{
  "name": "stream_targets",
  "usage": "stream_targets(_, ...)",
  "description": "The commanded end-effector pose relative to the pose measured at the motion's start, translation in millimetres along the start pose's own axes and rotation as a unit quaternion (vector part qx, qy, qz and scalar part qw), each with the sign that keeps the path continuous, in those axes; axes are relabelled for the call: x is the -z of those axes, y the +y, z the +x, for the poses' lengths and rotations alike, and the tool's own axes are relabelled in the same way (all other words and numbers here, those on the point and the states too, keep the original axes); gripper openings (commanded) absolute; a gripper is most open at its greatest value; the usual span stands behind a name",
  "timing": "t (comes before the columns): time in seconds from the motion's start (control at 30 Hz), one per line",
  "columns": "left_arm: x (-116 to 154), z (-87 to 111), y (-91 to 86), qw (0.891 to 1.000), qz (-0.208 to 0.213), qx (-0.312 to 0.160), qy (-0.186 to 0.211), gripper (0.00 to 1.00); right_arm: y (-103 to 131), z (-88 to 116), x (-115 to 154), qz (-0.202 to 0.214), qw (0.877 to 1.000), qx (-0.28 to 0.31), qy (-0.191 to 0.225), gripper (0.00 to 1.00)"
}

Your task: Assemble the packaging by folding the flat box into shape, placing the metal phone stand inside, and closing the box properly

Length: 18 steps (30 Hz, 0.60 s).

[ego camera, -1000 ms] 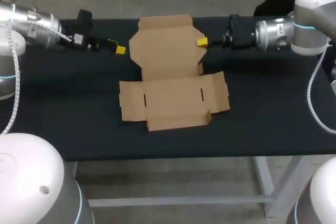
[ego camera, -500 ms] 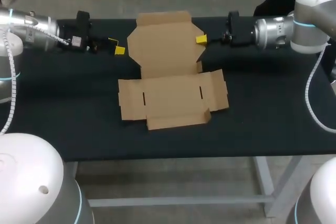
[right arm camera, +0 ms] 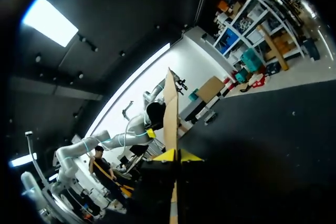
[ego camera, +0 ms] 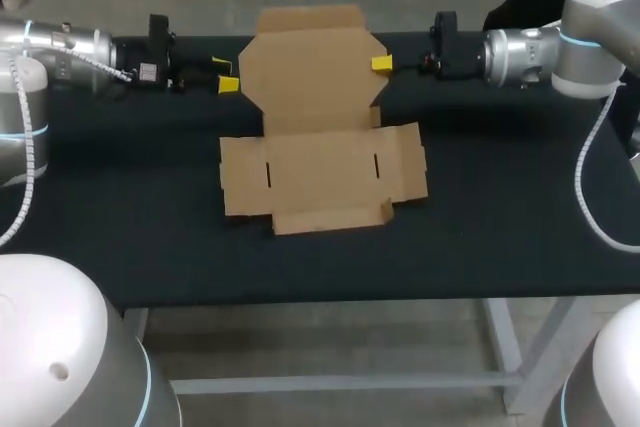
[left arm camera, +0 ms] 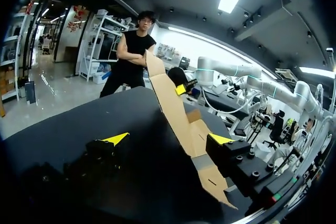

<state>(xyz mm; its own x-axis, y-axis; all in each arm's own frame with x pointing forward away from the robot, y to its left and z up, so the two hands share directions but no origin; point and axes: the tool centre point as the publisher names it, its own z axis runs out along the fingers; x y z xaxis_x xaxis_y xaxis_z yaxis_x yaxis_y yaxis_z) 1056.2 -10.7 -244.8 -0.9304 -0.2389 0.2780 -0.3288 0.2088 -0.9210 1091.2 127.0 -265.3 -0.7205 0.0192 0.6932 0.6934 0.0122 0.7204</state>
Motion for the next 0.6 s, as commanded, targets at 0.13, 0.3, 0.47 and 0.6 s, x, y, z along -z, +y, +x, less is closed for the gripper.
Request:
stream_targets(0.13, -20.4, -8.6, -14.7, 0.997, 0.004, -0.02, 0.081, 0.79, 8.6, -10.3, -0.6, -0.003, 1.0, 0.01, 0.023, 0.0)
stream_targets(0.3, -32.5, -10.1, -19.9, 0.994, 0.008, -0.029, 0.104, 0.79, 14.4, -12.4, -1.9, -0.009, 0.999, 0.02, 0.026, 0.0)
stream_targets(0.47, -46.5, -11.4, -22.0, 0.99, 0.02, -0.037, 0.133, 0.69, 19.6, -15.3, -4.3, -0.015, 0.999, 0.026, 0.034, 0.0)
stream_targets(0.6, -54.8, -12.0, -26.2, 0.987, 0.026, -0.048, 0.149, 0.58, 24.2, -16.6, -8.0, -0.015, 0.999, 0.031, 0.039, 0.0)
